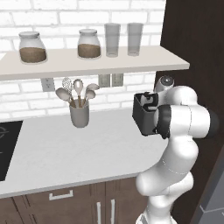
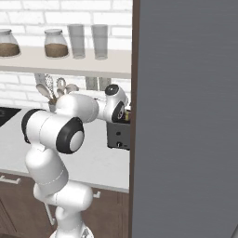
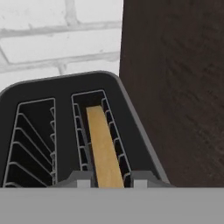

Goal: Start the toaster. Once the lever pops up, take the bread to the plate on the dining counter.

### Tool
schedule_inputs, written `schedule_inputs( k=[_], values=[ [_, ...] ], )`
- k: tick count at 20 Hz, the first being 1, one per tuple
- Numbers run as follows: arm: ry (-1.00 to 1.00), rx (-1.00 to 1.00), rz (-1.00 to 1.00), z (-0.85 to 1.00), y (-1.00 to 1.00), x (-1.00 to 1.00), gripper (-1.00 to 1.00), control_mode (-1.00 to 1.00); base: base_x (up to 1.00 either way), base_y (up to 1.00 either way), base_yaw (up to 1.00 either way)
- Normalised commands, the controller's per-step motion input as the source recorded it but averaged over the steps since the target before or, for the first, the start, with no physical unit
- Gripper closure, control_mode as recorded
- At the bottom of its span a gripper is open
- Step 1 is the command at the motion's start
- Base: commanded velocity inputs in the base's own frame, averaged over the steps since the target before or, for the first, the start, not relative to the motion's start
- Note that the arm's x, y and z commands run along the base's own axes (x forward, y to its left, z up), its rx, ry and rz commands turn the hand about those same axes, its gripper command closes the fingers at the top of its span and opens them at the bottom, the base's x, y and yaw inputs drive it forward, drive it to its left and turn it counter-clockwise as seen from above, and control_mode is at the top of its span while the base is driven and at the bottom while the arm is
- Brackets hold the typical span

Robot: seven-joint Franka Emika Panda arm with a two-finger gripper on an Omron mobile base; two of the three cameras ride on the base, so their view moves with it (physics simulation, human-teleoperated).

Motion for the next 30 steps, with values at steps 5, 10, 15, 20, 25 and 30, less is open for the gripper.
schedule_inputs(
  k=[5,10,15,20,25,30],
  values=[
    [-0.16,0.0,0.0,0.16,0.0,-0.13,1.0,-1.0,0.0,0.0,0.0],
    [-0.31,0.0,0.0,0.49,0.0,-0.37,1.0,-1.0,0.0,0.0,0.0],
    [-0.35,0.0,0.0,0.6,0.0,-0.71,1.0,-1.0,0.0,0.0,0.0],
    [-0.25,0.0,0.0,0.92,0.0,-0.99,1.0,-1.0,0.0,0.0,0.0],
    [-0.04,0.0,0.0,1.0,0.0,-1.0,1.0,-1.0,0.0,0.0,0.0],
    [0.24,-0.03,0.0,1.0,0.03,-1.0,1.0,-1.0,0.0,0.0,0.0]
  ],
)
